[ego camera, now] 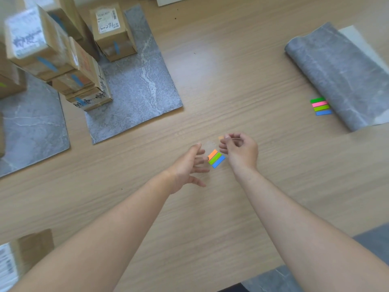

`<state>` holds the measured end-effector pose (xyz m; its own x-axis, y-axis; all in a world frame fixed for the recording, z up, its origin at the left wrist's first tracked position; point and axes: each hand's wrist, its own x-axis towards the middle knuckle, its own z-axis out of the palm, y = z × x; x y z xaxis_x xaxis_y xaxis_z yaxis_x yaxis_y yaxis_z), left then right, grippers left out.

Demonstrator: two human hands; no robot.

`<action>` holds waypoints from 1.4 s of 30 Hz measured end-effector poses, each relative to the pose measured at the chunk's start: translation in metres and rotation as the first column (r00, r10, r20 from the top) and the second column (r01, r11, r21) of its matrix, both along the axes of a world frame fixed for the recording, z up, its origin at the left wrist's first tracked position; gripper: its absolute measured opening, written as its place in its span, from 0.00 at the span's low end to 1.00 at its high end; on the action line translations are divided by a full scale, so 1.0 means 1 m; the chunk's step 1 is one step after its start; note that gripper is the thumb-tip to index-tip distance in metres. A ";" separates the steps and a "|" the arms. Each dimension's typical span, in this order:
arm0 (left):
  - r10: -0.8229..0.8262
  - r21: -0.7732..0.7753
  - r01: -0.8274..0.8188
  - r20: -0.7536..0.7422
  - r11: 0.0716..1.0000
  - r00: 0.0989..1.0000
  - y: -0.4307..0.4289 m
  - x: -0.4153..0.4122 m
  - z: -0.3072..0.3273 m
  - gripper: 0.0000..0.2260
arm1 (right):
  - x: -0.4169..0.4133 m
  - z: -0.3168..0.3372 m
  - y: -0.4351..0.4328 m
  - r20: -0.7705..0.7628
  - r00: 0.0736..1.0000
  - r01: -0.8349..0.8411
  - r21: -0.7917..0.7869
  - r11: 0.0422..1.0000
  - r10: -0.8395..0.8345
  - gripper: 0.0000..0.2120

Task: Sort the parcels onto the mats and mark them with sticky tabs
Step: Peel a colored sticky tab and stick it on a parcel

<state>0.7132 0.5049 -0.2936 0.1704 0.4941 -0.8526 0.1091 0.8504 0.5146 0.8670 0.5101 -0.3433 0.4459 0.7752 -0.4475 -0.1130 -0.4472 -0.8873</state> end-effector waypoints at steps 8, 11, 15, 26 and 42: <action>0.164 0.284 -0.140 -0.063 0.949 0.984 0.013 -0.044 0.051 0.09 | -0.025 0.058 -0.006 0.016 0.971 -0.236 0.223 0.946 0.239 0.06; 0.205 0.342 -0.175 -0.053 0.923 0.977 0.010 -0.051 0.075 0.10 | -0.037 0.083 -0.009 0.123 0.945 -0.327 0.337 0.883 0.303 0.06; 0.212 0.413 -0.199 0.015 0.889 0.977 -0.001 -0.059 0.103 0.11 | -0.047 0.109 -0.017 0.324 0.869 -0.487 0.438 0.755 0.373 0.05; 0.244 0.534 -0.231 0.048 0.814 0.969 -0.078 -0.125 0.134 0.05 | -0.107 0.141 -0.080 0.467 0.775 -0.627 0.479 0.614 0.427 0.05; 0.363 0.639 -0.250 -0.050 0.727 0.930 -0.271 -0.385 0.115 0.03 | -0.356 0.145 -0.262 0.515 0.759 -0.618 0.379 0.689 0.398 0.14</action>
<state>0.3284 0.2343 -0.1785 -0.1938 0.9176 -0.3470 0.0270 0.3586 0.9331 0.5114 0.2482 -0.1981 -0.0494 0.9825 0.1795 0.3713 0.1849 -0.9099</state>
